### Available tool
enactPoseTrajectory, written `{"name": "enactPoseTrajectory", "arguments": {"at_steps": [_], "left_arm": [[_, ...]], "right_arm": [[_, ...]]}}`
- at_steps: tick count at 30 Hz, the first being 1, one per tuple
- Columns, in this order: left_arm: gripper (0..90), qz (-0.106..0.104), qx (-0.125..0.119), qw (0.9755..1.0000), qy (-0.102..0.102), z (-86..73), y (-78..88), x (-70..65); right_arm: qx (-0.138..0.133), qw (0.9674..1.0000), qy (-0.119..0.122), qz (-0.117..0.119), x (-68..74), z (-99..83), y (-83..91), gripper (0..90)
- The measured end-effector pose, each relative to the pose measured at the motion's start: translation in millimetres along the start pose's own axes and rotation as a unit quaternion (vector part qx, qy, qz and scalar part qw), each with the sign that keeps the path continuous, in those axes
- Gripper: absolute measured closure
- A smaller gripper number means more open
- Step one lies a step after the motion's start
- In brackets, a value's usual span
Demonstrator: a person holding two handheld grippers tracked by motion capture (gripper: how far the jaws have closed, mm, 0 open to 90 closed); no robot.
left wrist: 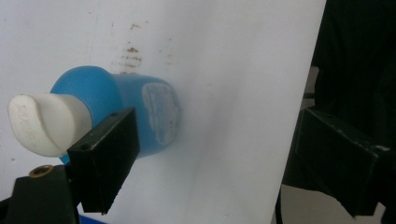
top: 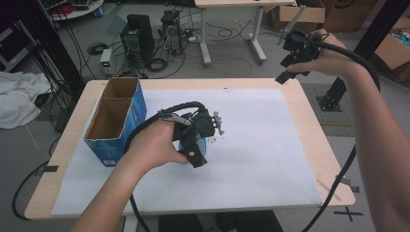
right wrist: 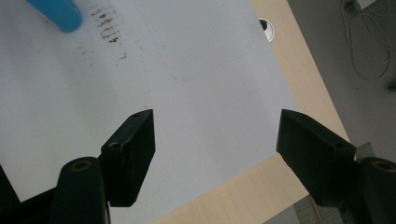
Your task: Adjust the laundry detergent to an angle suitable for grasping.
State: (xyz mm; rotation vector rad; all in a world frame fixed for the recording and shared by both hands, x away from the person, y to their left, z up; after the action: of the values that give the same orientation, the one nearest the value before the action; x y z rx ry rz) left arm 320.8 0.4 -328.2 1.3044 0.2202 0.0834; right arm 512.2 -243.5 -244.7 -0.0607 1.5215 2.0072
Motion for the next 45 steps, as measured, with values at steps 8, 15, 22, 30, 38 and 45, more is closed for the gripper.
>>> {"name": "enactPoseTrajectory", "arguments": {"at_steps": [8,15,22,30,38,45], "left_arm": [[14.2,0.003,0.009,1.0,-0.002,0.9,2.7,-0.3],[14.2,0.004,0.005,1.0,0.001,3.4,5.6,0.2],[14.3,0.005,0.007,1.0,0.0,4.3,7.7,-0.7],[14.2,0.005,0.009,0.9999,0.001,4.9,7.9,-2.3],[13.8,0.011,0.002,0.9999,0.001,6.8,11.2,-3.9],[13.3,0.015,0.003,0.9999,0.0,5.9,13.3,-2.5]], "right_arm": [[0.006,1.0,-0.002,0.005,2.5,-6.5,-0.6,28.1],[0.003,1.0,-0.004,0.003,1.3,-10.9,0.2,28.0],[0.006,1.0,-0.007,0.004,0.6,-13.5,-0.3,28.0],[0.001,1.0,-0.004,0.006,1.9,-12.4,-0.3,28.0],[0.003,1.0,-0.001,0.005,1.8,-11.0,-0.5,28.0],[0.003,1.0,-0.003,0.006,1.6,-12.4,-1.1,28.0]]}}
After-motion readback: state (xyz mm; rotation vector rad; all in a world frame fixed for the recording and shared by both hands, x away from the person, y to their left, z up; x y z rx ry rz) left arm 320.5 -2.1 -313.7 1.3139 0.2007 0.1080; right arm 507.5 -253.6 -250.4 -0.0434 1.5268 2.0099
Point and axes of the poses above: each handheld gripper's, and its own axes: y roughly backward along the jaws, z roughly out of its top, x roughly to its left, the point moved 9 cm from there along -y, roughly forward along the jaws, and after that the axes turned 14 degrees about -z, right-handed, at the moved point
